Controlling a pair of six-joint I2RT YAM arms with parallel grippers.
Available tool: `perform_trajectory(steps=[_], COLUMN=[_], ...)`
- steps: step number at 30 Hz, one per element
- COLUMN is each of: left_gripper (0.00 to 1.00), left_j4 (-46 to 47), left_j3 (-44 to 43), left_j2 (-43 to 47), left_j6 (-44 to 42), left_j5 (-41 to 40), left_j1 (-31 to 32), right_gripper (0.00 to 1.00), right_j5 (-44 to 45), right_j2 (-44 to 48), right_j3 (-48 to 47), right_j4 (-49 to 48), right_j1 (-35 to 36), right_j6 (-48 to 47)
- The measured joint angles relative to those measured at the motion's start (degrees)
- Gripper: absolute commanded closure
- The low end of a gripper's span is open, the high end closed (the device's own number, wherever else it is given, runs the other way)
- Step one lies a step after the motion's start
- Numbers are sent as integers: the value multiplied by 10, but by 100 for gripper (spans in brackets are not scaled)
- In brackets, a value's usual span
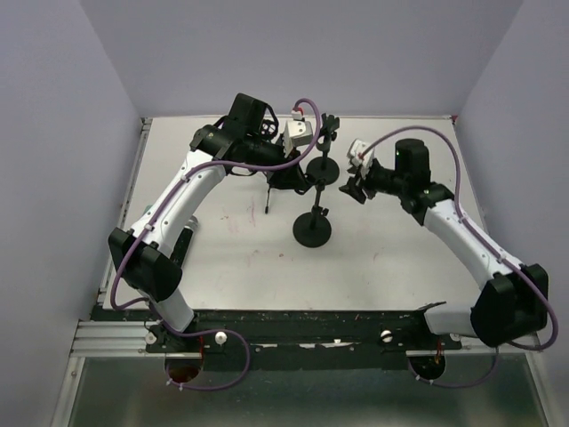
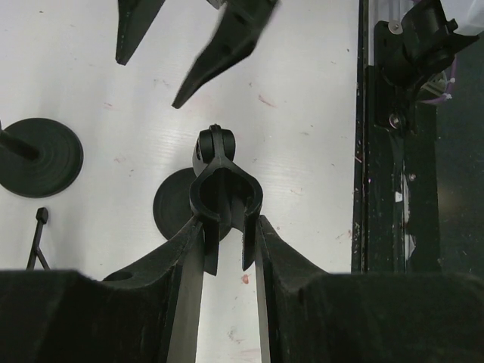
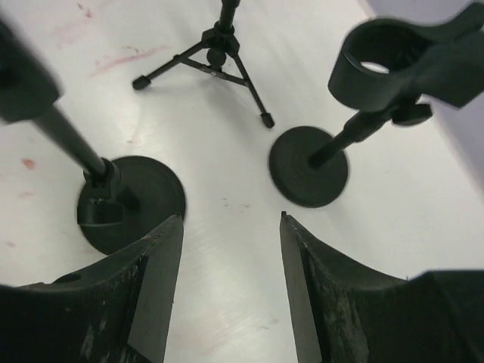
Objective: Remove the microphone from the stand
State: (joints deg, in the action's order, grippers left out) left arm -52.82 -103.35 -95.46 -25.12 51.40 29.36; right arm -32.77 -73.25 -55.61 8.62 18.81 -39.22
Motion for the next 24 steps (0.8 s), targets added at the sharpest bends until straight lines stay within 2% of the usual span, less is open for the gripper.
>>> perform_trajectory(steps=[3,6,11,17,24], left_gripper=[68,68,68,68,68], left_j4=[0,0,-1,-1,-1], left_j3=[0,-1,-1,-1,-1], left_j2=[0,0,0,0,0], left_j6=[2,2,3,3,3], left_j5=[0,0,0,0,0], left_j1=[0,0,0,0,0], right_gripper=[40,37,34,36,45], right_j5=[-69,-155,-257,-328,-361], right_j2=[-81,-176,-260,-279,-299], right_j3=[-89,-159,-168,-169,-165], right_j4=[75,161,258,280,268], right_j1=[-41,-63,-65,-65,-65], right_j6=[118,186,253,311,351])
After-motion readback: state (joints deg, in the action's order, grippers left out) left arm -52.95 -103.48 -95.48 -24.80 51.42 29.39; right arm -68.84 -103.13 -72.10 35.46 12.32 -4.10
